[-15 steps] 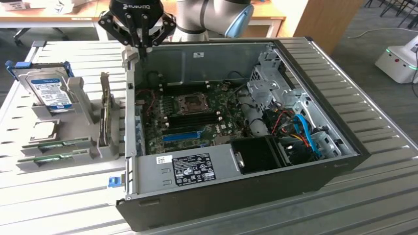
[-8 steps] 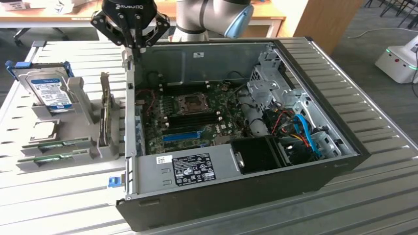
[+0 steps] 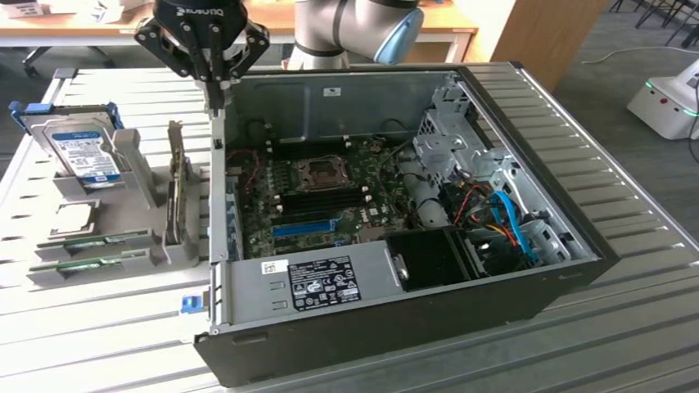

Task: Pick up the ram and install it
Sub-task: 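Reach for the ram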

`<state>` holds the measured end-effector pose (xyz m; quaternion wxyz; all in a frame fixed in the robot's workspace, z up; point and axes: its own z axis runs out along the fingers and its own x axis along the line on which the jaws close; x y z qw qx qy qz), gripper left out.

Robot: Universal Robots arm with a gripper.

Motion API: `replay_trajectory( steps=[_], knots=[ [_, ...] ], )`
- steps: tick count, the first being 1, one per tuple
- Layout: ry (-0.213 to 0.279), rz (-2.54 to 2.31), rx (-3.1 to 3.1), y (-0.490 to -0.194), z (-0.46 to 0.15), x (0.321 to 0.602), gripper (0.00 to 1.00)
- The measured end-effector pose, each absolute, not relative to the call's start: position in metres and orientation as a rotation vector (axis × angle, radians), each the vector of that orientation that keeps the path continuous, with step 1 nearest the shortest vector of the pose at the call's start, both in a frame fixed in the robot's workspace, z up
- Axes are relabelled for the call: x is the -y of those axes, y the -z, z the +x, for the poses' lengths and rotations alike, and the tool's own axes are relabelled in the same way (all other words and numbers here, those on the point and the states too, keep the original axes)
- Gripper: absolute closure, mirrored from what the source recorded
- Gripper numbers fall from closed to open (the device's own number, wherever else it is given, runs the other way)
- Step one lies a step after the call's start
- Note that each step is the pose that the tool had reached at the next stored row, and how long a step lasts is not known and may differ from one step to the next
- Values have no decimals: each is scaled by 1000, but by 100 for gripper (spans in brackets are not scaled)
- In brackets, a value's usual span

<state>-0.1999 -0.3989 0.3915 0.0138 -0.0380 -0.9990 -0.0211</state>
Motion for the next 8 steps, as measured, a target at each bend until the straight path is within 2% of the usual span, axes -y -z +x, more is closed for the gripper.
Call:
replay_trajectory(
  steps=[8],
  knots=[
    [65, -118, 3102, -391, -219, 399, 90]
  ],
)
